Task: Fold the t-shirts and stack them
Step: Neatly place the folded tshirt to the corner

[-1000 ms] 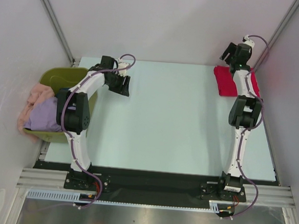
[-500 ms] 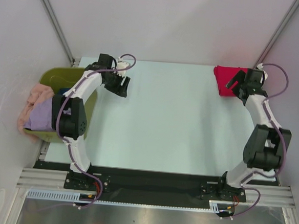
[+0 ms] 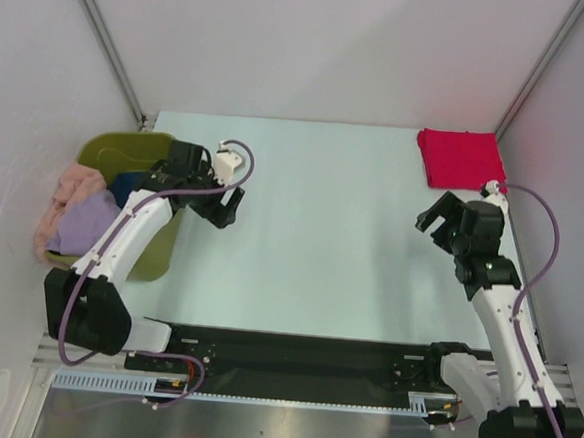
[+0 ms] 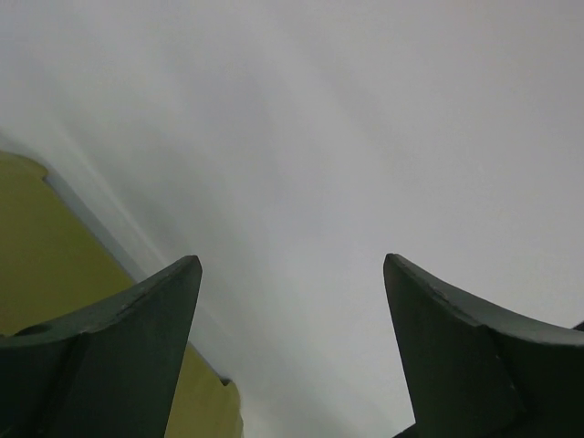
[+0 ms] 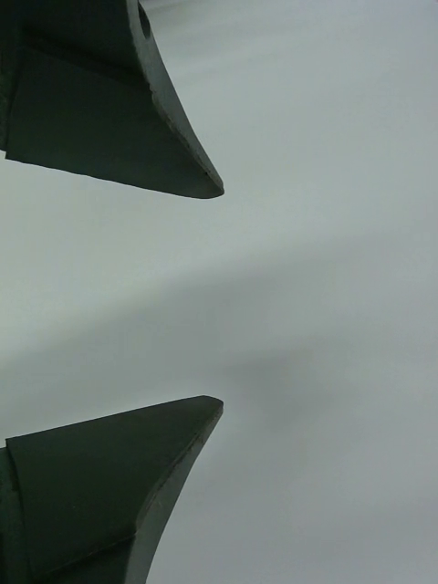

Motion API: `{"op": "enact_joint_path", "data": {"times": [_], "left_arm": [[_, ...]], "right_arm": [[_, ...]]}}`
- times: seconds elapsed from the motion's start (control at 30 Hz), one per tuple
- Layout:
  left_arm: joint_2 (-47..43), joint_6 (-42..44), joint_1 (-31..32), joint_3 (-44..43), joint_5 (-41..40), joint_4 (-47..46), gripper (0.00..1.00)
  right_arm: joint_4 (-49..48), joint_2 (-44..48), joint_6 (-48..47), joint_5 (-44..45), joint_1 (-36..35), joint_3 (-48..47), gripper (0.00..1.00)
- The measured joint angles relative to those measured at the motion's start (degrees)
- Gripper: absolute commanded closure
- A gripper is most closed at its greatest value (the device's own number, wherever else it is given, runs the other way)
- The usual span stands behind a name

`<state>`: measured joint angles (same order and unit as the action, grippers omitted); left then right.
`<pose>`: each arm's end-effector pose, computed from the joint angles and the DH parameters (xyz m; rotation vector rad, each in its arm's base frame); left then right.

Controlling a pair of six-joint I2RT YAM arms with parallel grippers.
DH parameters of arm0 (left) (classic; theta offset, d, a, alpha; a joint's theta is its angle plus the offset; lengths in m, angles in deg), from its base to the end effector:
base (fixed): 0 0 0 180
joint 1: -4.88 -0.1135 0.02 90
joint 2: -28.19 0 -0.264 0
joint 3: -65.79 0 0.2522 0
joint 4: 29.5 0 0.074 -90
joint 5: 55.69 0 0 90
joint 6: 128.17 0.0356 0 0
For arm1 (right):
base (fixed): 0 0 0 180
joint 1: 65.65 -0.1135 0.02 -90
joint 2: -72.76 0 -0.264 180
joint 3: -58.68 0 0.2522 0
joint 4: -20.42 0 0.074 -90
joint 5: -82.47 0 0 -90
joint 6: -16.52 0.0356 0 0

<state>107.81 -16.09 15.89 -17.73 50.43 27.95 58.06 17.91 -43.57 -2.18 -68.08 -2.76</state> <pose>0.2811 -0.0648 0.3033 0.8140 2.3354 -0.2698 0.2123 0.0057 0.3019 0.5575 2.0446 0.2384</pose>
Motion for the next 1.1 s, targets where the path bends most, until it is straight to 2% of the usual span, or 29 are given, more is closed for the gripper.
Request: {"op": "enact_joint_path", "data": {"times": [0.2,0.4,0.63,1.03,1.07,1.1], "left_arm": [[-10.78,-0.61,-0.04,14.91,-3.58,-2.78,0.12],[-22.64,-2.86,-0.04,24.87,-8.81,-8.98,0.08],[-26.05,-4.2,-0.04,28.85,-12.98,-13.18,0.08],[-26.08,-4.52,-0.04,29.27,-12.92,-14.1,0.1],[-26.08,-4.55,-0.04,29.27,-12.76,-14.12,0.09],[-26.08,-4.61,-0.04,29.27,-12.72,-14.14,0.04]], "right_arm": [[5.49,12.79,0.76,0.55,-0.79,8.0,0.05],[8.41,17.16,0.09,0.79,-0.79,9.11,0.04],[9.03,17.68,-0.39,0.63,-0.79,9.75,0.04],[9.01,19.17,-1.09,0.22,-0.83,10.34,0.04],[9.03,19.17,-1.11,0.22,-0.83,10.34,0.04],[9.01,19.17,-1.14,0.22,-0.83,10.34,0.04]]}}
